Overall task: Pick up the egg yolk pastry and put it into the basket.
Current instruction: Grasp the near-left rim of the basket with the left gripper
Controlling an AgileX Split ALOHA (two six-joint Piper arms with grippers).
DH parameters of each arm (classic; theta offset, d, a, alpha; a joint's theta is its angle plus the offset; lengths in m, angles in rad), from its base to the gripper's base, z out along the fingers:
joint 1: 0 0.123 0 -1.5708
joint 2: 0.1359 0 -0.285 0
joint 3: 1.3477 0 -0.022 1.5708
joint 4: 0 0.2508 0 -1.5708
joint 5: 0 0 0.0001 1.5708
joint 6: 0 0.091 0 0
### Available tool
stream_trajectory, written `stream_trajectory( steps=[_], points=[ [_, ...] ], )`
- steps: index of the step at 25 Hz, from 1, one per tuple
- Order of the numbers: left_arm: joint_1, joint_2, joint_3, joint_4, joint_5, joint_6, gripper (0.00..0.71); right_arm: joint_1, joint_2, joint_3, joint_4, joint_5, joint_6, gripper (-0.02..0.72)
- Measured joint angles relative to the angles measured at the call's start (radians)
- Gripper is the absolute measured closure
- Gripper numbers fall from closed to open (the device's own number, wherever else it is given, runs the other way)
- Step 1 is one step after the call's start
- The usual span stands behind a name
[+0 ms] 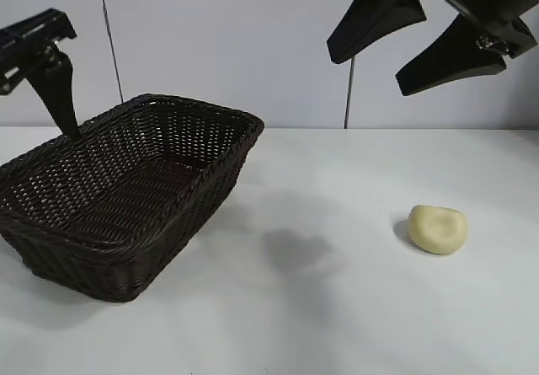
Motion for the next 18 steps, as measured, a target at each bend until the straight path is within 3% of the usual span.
stream_trajectory(
  steps=[11, 18],
  points=[
    [-0.001, 0.135, 0.0, 0.055, -0.053, -0.048, 0.105, 0.0, 0.0, 0.0, 0.0, 0.006, 0.001, 0.092],
    [-0.001, 0.256, 0.0, 0.04, -0.164, -0.057, 0.107, 0.0, 0.0, 0.0, 0.0, 0.01, 0.001, 0.092]
  ],
)
